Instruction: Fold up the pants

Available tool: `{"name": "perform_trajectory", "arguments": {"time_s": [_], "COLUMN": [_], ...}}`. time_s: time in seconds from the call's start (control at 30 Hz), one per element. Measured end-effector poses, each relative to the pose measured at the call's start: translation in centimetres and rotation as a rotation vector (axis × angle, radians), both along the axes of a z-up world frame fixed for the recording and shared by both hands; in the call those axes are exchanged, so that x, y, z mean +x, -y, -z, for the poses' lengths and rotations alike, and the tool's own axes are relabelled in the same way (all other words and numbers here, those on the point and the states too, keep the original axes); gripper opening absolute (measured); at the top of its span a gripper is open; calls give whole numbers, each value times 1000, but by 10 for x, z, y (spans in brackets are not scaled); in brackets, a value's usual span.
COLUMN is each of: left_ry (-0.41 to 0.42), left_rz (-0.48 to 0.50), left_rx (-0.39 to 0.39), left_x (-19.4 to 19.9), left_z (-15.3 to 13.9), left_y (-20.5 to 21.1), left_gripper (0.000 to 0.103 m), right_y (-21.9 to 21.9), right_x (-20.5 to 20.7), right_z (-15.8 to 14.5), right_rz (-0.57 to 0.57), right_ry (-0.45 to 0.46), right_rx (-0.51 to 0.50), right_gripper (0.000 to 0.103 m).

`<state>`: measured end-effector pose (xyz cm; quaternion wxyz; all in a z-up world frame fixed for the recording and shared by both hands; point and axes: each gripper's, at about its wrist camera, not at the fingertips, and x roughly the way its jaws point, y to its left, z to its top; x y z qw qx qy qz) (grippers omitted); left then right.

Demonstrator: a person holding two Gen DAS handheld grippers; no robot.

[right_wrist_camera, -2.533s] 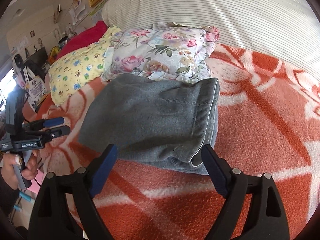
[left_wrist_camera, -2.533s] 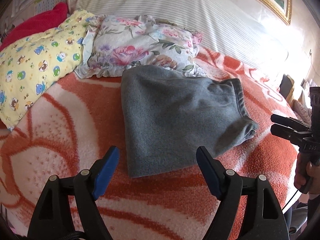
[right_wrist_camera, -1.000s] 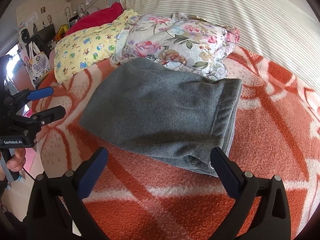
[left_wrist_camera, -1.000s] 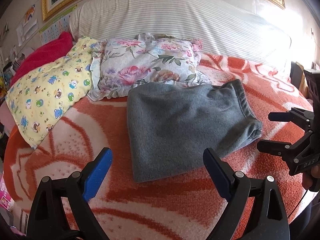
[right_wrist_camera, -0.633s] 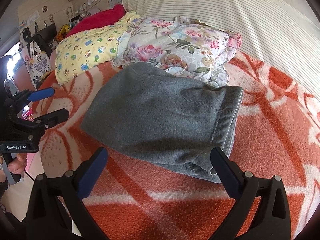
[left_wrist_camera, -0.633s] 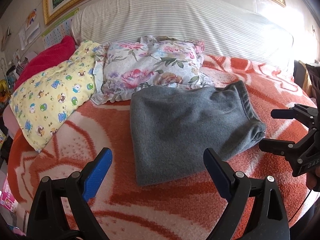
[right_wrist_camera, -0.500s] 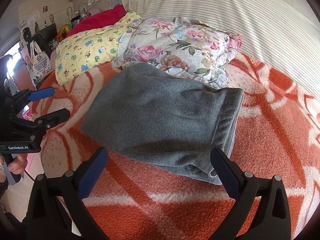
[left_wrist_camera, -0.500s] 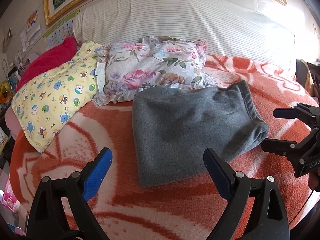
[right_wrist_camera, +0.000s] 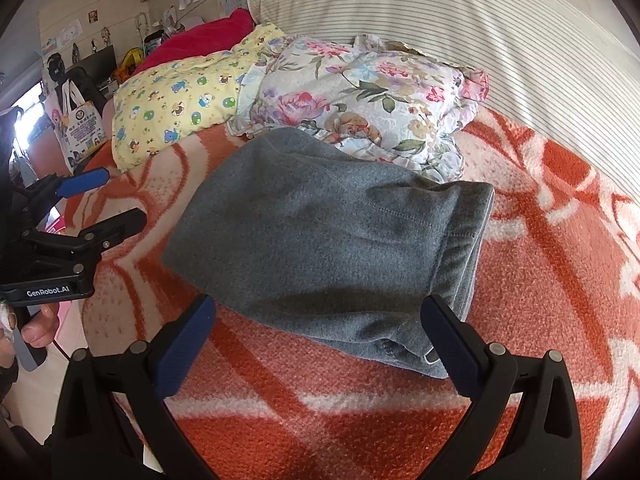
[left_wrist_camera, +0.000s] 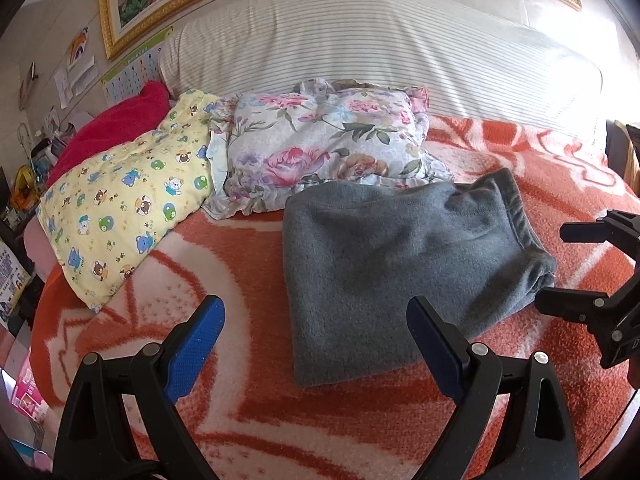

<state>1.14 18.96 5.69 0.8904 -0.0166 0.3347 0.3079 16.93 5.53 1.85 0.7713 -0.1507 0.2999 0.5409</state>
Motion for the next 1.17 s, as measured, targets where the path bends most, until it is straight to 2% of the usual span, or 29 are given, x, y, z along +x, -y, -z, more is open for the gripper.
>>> {"name": "perform_trajectory", "arguments": {"time_s": [1.03, 1.17], "left_ry": [-18, -31], "left_rz": [-6, -17], "left_rx": [-25, -55], "left_x": [20, 24], "left_z": [9, 14], "left_y": [-13, -20], "left_gripper": [93, 93], "right_y": [-10, -9], "right_x": [14, 17], "right_z": [4, 5], "right_rz": [-1, 6], "right_ry": [-25, -35], "right_rx": [3, 4], "right_gripper": [102, 102]}}
